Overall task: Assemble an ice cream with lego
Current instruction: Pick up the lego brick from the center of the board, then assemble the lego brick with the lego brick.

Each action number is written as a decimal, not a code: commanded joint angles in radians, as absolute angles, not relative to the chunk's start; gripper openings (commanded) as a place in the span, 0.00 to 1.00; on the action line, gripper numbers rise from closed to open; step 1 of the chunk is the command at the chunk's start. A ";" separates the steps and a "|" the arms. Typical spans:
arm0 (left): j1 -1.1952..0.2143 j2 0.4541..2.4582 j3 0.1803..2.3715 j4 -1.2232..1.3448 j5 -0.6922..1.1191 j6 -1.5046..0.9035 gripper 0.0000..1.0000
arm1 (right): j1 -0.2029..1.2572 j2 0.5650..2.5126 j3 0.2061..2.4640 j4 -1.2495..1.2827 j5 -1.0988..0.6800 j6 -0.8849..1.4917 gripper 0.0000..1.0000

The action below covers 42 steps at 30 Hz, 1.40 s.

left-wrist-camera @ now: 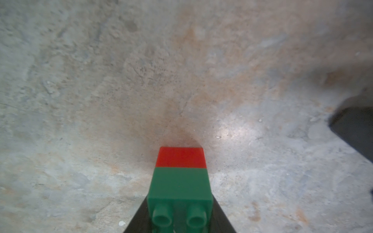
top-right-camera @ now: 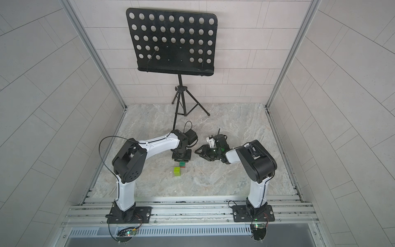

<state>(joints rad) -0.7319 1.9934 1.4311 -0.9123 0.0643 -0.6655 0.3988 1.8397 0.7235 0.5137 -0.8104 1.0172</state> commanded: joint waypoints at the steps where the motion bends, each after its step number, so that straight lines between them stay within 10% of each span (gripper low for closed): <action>1: -0.735 1.970 1.420 -0.906 0.061 -0.672 0.14 | 0.396 1.836 0.728 0.480 -0.793 1.004 0.56; 23: -0.769 1.593 1.393 -1.210 0.142 -0.674 0.05 | 0.436 1.839 0.791 0.333 -0.739 0.927 0.54; 42: -0.821 1.692 1.315 -1.115 0.091 -0.768 0.06 | 0.458 1.853 0.834 0.242 -0.718 0.892 0.53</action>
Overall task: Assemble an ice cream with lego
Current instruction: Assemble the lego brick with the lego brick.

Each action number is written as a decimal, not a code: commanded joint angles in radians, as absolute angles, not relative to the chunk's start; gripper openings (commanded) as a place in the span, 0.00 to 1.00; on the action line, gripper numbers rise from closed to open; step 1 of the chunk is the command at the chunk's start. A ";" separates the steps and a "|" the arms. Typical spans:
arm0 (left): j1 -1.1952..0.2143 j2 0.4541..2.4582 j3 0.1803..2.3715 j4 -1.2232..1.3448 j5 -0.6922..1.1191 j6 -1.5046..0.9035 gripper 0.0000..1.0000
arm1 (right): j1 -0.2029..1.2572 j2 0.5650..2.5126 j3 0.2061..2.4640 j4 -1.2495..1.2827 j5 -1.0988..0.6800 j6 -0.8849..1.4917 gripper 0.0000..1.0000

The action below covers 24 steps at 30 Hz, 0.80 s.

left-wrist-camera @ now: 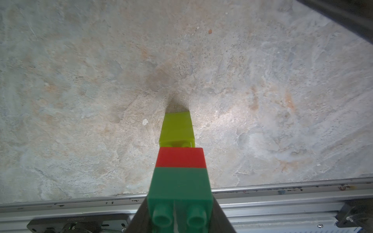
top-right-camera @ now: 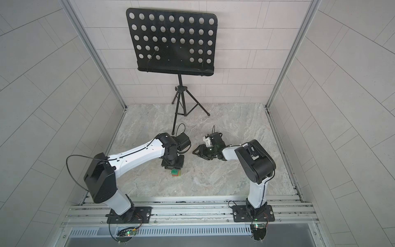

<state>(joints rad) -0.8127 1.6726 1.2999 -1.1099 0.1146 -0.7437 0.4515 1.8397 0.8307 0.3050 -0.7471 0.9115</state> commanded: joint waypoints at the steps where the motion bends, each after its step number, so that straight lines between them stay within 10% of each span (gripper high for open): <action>1: -0.822 1.696 1.313 -1.113 0.088 -0.771 0.05 | 0.458 1.853 0.834 0.241 -0.718 0.893 0.53; 24: -0.822 1.701 1.320 -1.098 0.038 -0.744 0.08 | 0.464 1.853 0.846 0.216 -0.713 0.876 0.53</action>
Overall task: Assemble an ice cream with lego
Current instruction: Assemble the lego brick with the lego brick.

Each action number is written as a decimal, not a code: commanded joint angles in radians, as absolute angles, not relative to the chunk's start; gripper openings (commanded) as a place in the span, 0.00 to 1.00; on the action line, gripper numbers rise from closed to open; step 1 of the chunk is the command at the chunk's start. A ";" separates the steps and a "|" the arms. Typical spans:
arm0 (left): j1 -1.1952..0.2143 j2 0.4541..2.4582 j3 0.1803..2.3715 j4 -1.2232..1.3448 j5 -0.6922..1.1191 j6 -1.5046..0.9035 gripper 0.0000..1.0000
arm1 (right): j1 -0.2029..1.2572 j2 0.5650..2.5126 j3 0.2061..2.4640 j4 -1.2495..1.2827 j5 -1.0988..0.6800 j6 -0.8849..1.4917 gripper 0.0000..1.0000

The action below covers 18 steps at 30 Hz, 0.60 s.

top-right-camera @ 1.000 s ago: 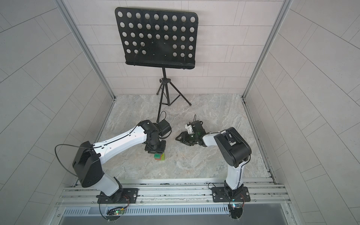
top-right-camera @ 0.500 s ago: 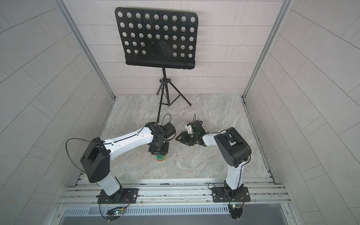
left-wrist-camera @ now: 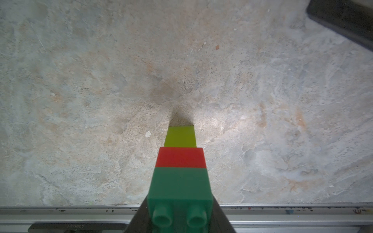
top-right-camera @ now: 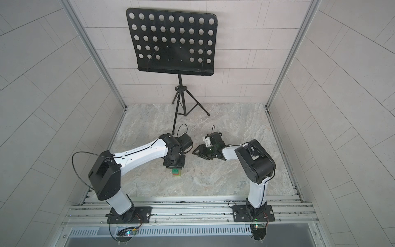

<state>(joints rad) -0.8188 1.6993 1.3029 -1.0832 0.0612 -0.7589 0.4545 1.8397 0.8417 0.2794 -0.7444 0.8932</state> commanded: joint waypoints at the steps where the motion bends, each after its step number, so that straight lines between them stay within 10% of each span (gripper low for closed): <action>1: -0.822 1.702 1.317 -1.095 0.037 -0.745 0.08 | 0.463 1.853 0.847 0.216 -0.714 0.876 0.53; 18: -0.819 1.743 1.258 -1.068 0.025 -0.736 0.09 | 0.469 1.852 0.854 0.202 -0.712 0.867 0.53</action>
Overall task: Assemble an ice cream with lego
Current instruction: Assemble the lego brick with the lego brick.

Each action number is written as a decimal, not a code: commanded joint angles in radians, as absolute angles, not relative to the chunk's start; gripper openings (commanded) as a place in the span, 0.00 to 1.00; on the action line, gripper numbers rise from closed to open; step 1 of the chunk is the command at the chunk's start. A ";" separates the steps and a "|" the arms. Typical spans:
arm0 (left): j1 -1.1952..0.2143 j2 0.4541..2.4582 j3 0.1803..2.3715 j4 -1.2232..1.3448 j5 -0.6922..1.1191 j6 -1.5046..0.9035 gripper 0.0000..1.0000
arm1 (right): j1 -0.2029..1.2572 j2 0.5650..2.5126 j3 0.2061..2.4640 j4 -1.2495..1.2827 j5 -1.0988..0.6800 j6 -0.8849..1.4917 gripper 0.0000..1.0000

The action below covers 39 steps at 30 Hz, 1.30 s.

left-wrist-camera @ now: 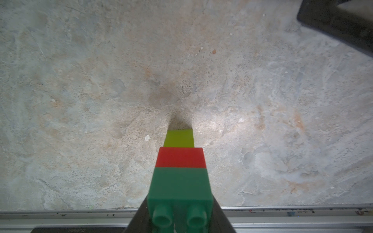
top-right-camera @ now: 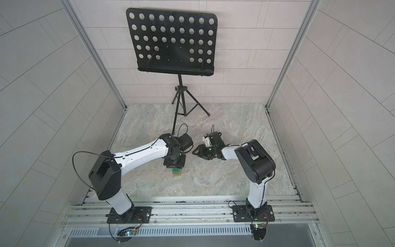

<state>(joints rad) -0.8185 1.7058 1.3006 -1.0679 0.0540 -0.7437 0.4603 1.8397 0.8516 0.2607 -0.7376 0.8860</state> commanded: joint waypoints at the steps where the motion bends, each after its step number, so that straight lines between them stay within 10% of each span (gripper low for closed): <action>1: -0.818 1.747 1.257 -1.067 0.011 -0.731 0.09 | 0.469 1.851 0.854 0.201 -0.712 0.866 0.53; 39: -0.866 1.747 1.047 -0.820 0.109 -0.730 0.08 | 0.475 1.846 0.859 0.186 -0.704 0.854 0.54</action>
